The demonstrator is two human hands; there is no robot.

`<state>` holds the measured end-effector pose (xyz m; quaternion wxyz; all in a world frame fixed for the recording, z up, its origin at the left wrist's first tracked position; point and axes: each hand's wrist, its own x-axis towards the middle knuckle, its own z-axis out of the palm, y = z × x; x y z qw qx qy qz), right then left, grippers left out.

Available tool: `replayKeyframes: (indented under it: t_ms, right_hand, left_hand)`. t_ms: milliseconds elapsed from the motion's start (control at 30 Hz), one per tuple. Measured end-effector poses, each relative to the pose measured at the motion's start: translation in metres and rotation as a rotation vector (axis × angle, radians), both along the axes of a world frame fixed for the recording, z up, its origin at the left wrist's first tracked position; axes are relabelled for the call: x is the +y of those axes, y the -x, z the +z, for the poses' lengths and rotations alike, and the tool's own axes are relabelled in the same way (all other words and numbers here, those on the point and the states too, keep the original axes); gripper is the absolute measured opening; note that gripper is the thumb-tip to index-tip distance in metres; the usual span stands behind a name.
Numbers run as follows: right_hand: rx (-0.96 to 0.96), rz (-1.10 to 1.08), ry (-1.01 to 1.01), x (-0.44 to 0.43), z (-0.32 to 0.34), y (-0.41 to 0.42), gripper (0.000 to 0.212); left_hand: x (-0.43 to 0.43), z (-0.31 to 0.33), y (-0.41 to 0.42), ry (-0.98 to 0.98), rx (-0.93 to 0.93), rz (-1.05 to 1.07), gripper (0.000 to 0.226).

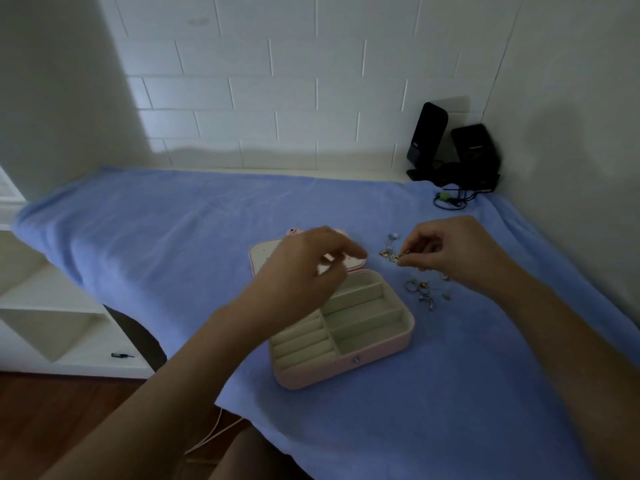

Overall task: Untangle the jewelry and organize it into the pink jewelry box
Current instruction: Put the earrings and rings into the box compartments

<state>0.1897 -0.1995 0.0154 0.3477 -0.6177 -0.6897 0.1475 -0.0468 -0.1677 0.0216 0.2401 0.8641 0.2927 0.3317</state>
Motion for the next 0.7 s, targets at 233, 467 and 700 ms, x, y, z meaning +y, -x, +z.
replayKeyframes:
  t_ms: [233,467,700]
  right_hand:
    - [-0.117,-0.032,-0.017,0.006,-0.013,-0.016,0.014]
    - [-0.317,-0.022,-0.673,0.003,0.0,-0.005,0.011]
    - [-0.509,0.0,-0.909,-0.012,0.01,0.021,0.006]
  left_hand:
    - [0.04,0.004,-0.064,0.138,0.216,-0.089,0.025]
    - [0.041,0.001,-0.068,0.525,-0.05,-0.134,0.013]
    - [0.021,0.01,-0.049,0.476,-0.4,-0.14,0.004]
